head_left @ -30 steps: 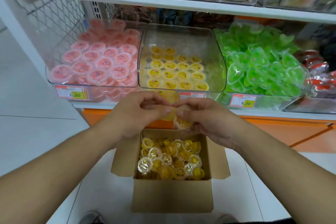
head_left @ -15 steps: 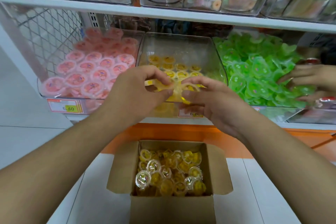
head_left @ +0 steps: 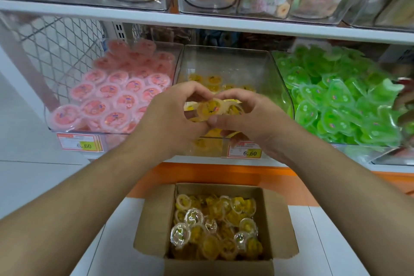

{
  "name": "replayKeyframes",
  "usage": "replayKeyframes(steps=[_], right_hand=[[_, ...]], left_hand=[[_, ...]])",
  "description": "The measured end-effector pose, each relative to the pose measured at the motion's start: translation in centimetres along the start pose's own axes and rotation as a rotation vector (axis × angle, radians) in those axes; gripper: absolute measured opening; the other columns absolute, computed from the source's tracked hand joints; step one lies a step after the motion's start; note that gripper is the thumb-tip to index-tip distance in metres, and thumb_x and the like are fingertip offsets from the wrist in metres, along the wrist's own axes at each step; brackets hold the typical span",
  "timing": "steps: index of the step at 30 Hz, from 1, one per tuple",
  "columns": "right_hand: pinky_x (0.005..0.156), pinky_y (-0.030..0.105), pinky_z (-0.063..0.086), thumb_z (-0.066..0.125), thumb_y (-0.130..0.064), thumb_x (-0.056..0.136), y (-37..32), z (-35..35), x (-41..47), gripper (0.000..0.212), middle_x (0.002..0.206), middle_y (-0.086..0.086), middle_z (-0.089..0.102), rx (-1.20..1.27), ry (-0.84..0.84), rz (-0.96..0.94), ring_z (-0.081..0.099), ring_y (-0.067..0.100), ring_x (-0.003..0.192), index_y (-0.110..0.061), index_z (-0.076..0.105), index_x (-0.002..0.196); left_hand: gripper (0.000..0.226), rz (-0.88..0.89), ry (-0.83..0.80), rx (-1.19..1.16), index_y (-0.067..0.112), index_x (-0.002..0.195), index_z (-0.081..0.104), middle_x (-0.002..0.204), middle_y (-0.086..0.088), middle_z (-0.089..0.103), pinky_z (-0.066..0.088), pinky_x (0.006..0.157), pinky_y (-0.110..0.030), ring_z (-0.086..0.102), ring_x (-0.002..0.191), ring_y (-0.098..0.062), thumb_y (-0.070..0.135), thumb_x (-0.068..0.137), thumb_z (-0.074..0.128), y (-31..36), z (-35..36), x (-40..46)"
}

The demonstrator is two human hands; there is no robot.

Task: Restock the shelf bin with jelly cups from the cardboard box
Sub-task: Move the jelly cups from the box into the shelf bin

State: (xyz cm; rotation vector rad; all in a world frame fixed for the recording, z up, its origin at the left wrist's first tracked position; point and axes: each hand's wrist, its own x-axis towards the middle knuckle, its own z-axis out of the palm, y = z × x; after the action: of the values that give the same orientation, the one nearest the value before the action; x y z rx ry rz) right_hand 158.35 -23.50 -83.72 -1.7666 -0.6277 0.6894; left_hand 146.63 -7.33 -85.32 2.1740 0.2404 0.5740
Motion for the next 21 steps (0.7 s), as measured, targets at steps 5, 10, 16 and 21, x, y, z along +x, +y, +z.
replayKeyframes(steps=[5,10,16,21], right_hand=[[0.058,0.037,0.063,0.091,-0.034,0.079,-1.4,0.1,1.4,0.042,0.093,-0.002,0.078,-0.213,-0.017,-0.056,0.075,0.020,0.069,-0.043,0.073,0.115],[0.055,0.029,0.056,0.090,-0.048,0.075,0.3,0.6,5.8,0.046,0.103,-0.010,0.076,-0.343,0.042,-0.014,0.074,0.013,0.070,-0.047,0.072,0.118],[0.092,0.027,0.047,0.083,-0.054,0.081,2.8,2.0,10.8,0.060,0.150,-0.014,0.057,-0.648,-0.044,-0.050,0.058,0.013,0.130,-0.044,0.065,0.137],[0.106,0.037,0.050,0.078,-0.062,0.082,3.7,1.6,12.0,0.067,0.153,-0.007,0.055,-0.814,-0.069,-0.102,0.054,0.017,0.136,-0.041,0.060,0.143]], left_hand=[[0.054,0.064,-0.060,0.093,0.025,0.124,0.065,0.125,0.007,0.060,0.053,0.094,-0.015,0.058,0.117,-0.001,0.003,0.078,0.082,-0.2,-1.4,0.9],[0.067,0.089,-0.052,0.390,0.029,0.148,0.050,0.156,0.012,0.036,0.033,0.110,-0.016,0.037,0.140,-0.003,0.012,0.087,0.072,-2.4,-2.9,1.8],[0.076,0.012,-0.127,0.527,0.029,0.162,0.026,0.169,0.019,0.010,0.036,0.118,-0.035,0.030,0.151,-0.017,0.041,0.097,0.064,-4.6,-2.4,1.1],[0.078,0.005,-0.122,0.517,0.028,0.161,0.026,0.167,0.022,0.008,0.038,0.118,-0.042,0.029,0.151,-0.020,0.038,0.095,0.066,-4.8,-2.2,1.3]])
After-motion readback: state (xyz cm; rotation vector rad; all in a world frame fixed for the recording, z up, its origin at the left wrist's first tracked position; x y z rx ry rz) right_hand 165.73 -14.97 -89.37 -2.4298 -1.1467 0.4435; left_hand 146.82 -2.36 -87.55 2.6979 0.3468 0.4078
